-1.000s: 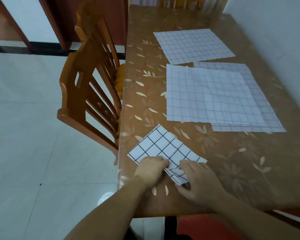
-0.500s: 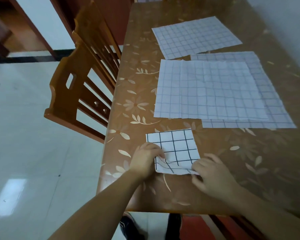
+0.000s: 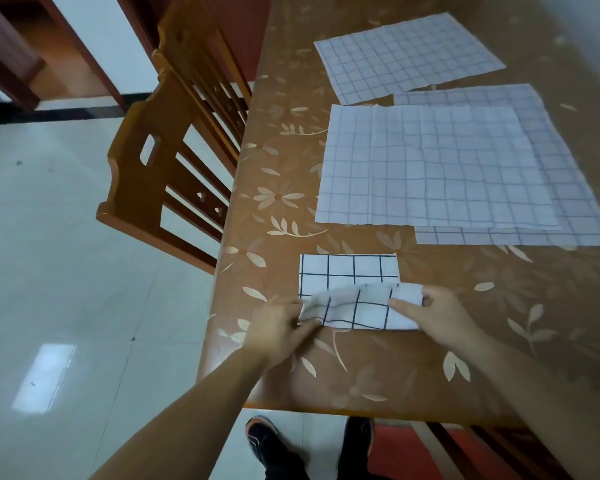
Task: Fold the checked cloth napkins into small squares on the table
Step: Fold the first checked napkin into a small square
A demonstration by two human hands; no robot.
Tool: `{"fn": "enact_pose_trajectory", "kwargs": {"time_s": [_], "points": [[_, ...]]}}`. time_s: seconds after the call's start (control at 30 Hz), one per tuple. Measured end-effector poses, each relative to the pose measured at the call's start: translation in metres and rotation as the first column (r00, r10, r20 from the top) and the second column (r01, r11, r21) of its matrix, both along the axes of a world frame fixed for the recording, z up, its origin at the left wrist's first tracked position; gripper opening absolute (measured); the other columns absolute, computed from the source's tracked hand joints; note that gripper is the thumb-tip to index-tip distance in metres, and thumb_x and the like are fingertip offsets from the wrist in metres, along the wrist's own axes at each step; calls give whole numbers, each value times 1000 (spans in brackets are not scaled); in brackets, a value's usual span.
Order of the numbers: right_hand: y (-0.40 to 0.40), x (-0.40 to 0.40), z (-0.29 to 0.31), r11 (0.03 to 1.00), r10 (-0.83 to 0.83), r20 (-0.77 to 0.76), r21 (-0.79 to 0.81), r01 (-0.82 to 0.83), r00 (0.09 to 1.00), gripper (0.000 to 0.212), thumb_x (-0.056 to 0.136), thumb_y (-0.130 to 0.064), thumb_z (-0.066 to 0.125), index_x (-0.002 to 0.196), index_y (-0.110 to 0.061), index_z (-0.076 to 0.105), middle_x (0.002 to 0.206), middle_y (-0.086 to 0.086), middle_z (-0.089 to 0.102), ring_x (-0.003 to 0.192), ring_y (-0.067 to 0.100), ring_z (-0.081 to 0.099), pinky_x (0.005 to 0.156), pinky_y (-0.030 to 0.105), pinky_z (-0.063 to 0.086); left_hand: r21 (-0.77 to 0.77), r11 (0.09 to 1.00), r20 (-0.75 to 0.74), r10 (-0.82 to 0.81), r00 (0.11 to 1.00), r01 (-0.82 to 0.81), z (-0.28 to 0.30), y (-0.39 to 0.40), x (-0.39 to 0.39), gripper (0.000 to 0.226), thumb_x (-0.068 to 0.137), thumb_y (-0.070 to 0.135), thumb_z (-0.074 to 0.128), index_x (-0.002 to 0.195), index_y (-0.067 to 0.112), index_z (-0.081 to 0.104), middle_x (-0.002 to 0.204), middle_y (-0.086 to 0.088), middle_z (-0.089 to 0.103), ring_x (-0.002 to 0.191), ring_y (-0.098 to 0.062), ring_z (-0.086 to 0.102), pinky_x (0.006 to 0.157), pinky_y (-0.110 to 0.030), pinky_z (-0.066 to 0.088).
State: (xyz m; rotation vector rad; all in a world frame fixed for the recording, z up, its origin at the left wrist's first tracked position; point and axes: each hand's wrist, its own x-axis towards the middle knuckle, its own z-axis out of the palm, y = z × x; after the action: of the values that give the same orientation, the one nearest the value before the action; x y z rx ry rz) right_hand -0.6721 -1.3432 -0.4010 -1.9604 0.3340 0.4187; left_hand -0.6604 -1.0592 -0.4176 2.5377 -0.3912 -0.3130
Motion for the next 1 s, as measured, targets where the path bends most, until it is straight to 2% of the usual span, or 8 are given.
{"fn": "enact_pose_trajectory", "kwargs": {"time_s": [0.13, 0.2, 0.27, 0.4, 0.57, 0.67, 0.9, 1.0], "points": [[-5, 3, 1, 978, 206, -196, 74, -195, 959, 15, 83, -30, 73, 98, -30, 70, 72, -13, 73, 42, 6, 47, 46, 16, 41, -94, 970, -200, 200, 959, -222, -1, -3, 8, 19, 86, 38, 68, 93, 22, 76, 81, 4, 73, 73, -18, 61, 68, -29, 49], [-6, 4, -2, 986, 166, -193, 20, -165, 967, 9, 87, -25, 69, 94, -30, 71, 83, -10, 75, 41, 8, 46, 50, 22, 42, -122, 967, -269, 186, 945, -225, 0, -3, 15, 14, 86, 35, 68, 93, 25, 77, 82, 8, 74, 73, -12, 63, 69, -25, 48], [-4, 7, -6, 992, 107, -151, -47, -115, 983, 7, 89, -25, 66, 91, -27, 72, 76, -5, 75, 39, 9, 46, 52, 24, 41, -133, 963, -317, 181, 931, -233, -1, -1, 20, 16, 88, 33, 67, 95, 22, 77, 87, 5, 75, 81, -15, 67, 77, -32, 52], [3, 13, -10, 983, 100, -144, -138, -120, 984, 16, 92, -32, 61, 85, -21, 70, 46, 1, 61, 39, 11, 52, 52, 27, 40, -91, 957, -342, 228, 912, -274, -2, -1, 27, 22, 89, 35, 64, 100, 19, 75, 79, -7, 73, 76, -26, 66, 75, -40, 54], [9, 15, -20, 978, -7, -191, -208, -34, 981, 40, 88, -36, 64, 83, 4, 61, 52, 12, 56, 42, 9, 59, 57, 30, 38, 40, 948, -297, 314, 902, -317, -2, -7, 32, 38, 89, 44, 62, 77, 10, 69, 63, -6, 64, 62, -26, 61, 59, -35, 47], [13, 16, -24, 975, -33, -168, -221, -5, 985, 38, 87, -32, 66, 68, -3, 50, 59, 12, 46, 45, 11, 65, 56, 31, 34, 126, 928, -262, 372, 890, -350, -3, -7, 33, 47, 89, 50, 59, 57, 16, 53, 51, 2, 50, 52, -19, 48, 49, -29, 33], [20, 16, -22, 950, -66, -145, -310, 18, 987, 36, 87, -34, 64, 65, -15, 43, 57, 10, 43, 40, 12, 63, 48, 28, 31, 271, 922, -232, 340, 911, -275, -4, -8, 39, 46, 91, 59, 49, 64, 21, 51, 70, -3, 63, 69, -25, 63, 60, -31, 47], [21, 16, -23, 933, -76, -122, -360, 28, 990, 39, 87, -39, 64, 64, -15, 46, 54, 8, 42, 33, 12, 57, 45, 24, 33, 341, 915, -29, 240, 970, -216, -6, -6, 35, 37, 91, 54, 51, 76, 22, 44, 80, 0, 60, 76, -26, 61, 60, -32, 39]]}}
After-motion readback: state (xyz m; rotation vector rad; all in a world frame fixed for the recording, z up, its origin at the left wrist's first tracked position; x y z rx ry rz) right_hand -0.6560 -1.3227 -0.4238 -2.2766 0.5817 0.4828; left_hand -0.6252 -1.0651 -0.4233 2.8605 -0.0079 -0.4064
